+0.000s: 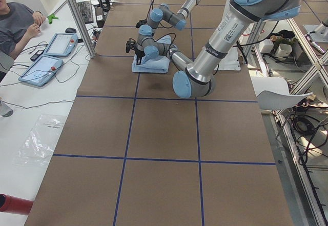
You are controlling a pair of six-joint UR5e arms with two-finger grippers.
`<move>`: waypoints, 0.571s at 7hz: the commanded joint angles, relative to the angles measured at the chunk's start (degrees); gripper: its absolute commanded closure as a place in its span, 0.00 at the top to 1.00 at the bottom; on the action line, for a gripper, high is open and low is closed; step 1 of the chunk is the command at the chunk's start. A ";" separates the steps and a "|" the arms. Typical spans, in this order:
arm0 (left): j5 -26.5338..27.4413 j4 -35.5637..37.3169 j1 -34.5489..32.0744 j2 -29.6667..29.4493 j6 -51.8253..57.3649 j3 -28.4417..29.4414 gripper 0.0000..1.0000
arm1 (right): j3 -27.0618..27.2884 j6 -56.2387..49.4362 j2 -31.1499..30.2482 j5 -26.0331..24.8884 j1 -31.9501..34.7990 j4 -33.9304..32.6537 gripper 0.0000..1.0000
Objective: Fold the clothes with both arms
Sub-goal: 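Lower the folded edge onto the far edge with both grippers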
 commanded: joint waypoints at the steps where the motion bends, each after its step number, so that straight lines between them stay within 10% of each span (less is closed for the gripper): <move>1: -0.45 -0.79 -0.58 0.14 0.08 -0.54 1.00 | 0.07 -6.06 0.17 4.40 2.26 0.02 1.00; 4: -2.92 -0.70 -0.50 0.49 1.05 -2.47 1.00 | 0.16 -16.22 -0.44 11.65 5.26 0.02 1.00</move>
